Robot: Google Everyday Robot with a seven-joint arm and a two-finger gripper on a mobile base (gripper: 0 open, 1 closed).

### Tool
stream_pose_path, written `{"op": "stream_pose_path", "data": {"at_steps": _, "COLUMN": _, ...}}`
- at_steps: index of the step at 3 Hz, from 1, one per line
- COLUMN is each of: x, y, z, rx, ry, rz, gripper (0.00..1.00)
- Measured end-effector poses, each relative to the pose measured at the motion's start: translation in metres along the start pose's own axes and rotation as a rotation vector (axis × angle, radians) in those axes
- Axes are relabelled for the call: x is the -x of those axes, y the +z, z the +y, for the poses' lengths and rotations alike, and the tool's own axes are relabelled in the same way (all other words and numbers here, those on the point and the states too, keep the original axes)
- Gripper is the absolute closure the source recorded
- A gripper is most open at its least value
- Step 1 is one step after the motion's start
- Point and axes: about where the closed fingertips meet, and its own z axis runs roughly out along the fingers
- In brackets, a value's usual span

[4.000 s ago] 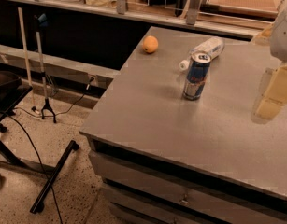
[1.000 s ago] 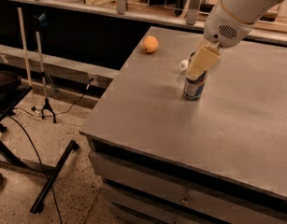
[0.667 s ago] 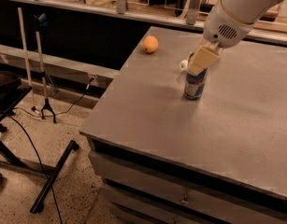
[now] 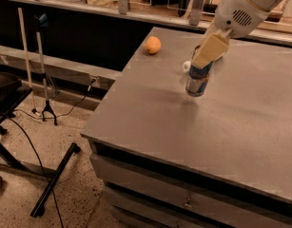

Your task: Pick redbull can

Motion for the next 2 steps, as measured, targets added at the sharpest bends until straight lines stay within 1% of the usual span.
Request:
{"op": "stream_pose_path", "data": {"at_steps": 1, "x": 0.0112, "y": -0.0288, "z": 0.0006, "rx": 0.013, "ry": -0.016, "rz": -0.021, "gripper": 1.00}}
{"op": "stream_pose_path", "data": {"at_steps": 2, "x": 0.0142, "y": -0.0385, "z": 0.0011, "rx": 0.012, "ry": -0.022, "rz": -0.025, "gripper": 1.00}}
